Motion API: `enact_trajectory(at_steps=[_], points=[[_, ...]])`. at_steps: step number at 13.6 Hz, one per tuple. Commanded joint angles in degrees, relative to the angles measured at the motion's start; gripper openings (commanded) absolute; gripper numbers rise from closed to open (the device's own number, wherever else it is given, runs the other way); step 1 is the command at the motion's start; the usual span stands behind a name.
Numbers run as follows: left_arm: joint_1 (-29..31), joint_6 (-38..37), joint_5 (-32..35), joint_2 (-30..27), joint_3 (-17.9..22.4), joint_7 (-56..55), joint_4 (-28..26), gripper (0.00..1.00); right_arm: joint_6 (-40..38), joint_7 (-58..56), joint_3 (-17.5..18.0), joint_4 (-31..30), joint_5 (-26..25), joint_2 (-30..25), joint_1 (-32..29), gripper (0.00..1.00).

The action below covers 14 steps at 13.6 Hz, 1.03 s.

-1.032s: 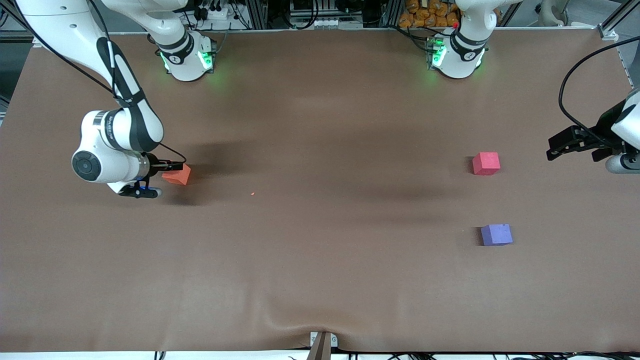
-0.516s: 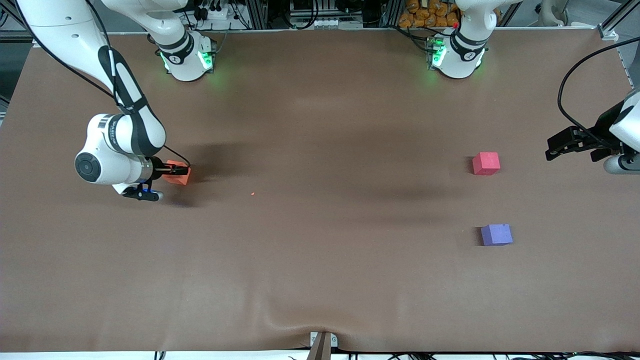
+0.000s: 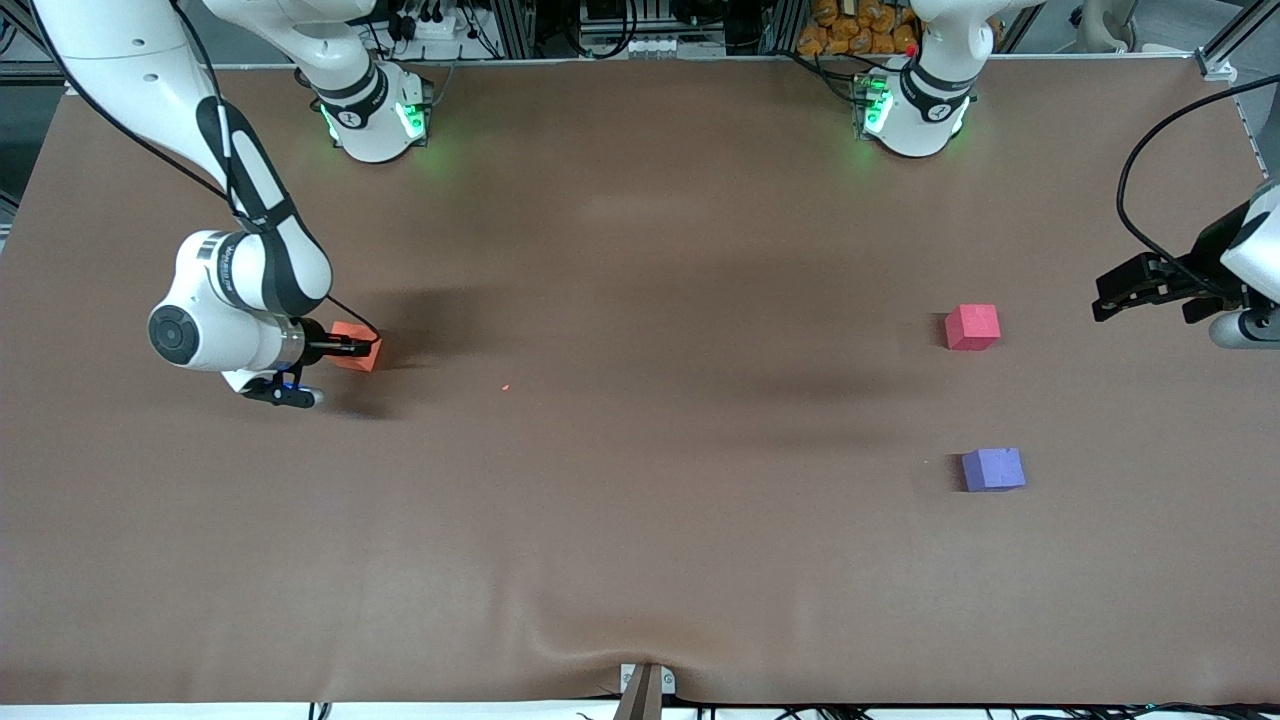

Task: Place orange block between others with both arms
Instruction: 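Carry the orange cube with the right gripper toward the table middle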

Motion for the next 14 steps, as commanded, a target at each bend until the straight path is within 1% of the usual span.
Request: enact_trajectory(at_steps=[1,2,4,5,7,9,10,11,14], points=[[1.99,-0.91,-0.46,-0.48,-0.15,1.68,-0.34,1.0,-4.78,-0.21,0.23,0.66,1.15,-5.31,-0.57,0.05],[2.17,-1.69,-0.46,-0.57,-0.15,1.68,-0.17,1.0,-7.06,-0.21,0.32,2.32,1.06,-5.93,-0.22,0.05],[2.69,-1.61,-0.73,-0.4,-0.23,1.77,0.26,1.0,-11.2,-0.64,0.84,8.28,1.15,-5.06,1.09,0.05],[2.44,-1.53,-0.73,-0.13,-0.32,1.59,0.18,1.0,-12.35,-0.73,1.71,11.01,1.15,-4.71,3.1,0.05],[2.52,-1.61,-0.73,-0.05,-0.32,1.59,-0.26,1.0,-11.92,-0.21,2.07,14.98,1.58,-2.7,9.59,0.08],[2.52,-1.53,-0.73,-0.04,-0.32,1.59,-0.17,1.0,-11.22,2.67,1.9,19.19,6.48,1.25,16.62,0.08],[2.43,-1.53,-0.73,-0.04,-0.32,1.42,-0.17,1.0,-11.3,5.3,1.9,20.95,7.38,2.32,18.65,0.08],[2.35,-1.53,-0.81,-0.04,-0.32,1.33,-0.09,1.0,-11.22,7.16,1.99,21.93,7.65,3.11,20.68,0.08],[2.17,-1.53,-0.82,-0.04,-0.41,0.8,-0.08,1.0,-7.28,13.65,1.99,24.83,7.83,6.62,27.88,0.08]])
